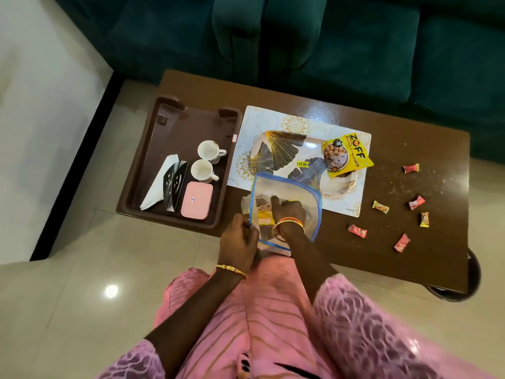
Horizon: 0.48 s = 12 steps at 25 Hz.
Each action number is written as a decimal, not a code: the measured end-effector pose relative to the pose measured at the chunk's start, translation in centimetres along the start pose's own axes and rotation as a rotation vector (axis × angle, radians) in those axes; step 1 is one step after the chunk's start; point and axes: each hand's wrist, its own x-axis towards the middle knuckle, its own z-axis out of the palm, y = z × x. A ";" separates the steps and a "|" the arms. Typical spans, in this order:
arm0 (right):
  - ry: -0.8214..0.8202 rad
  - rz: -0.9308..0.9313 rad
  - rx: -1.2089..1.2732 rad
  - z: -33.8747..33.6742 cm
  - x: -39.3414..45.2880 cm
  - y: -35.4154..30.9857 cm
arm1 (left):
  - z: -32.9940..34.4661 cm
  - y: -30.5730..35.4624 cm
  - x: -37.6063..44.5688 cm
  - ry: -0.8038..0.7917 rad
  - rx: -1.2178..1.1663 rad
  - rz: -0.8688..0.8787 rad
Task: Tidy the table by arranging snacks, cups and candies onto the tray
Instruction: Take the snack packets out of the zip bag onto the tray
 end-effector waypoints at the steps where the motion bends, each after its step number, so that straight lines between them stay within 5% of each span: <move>1: 0.121 -0.068 -0.002 -0.1 -0.5 0.0 | 0.0 0.2 0.1 0.017 0.015 -0.006; 7: 0.377 -0.229 0.411 -3.0 -4.5 2.0 | 0.5 1.2 1.3 0.107 0.049 -0.102; 12: 0.146 -0.096 0.833 -6.7 -5.1 2.7 | 0.6 1.5 1.3 0.115 0.058 -0.133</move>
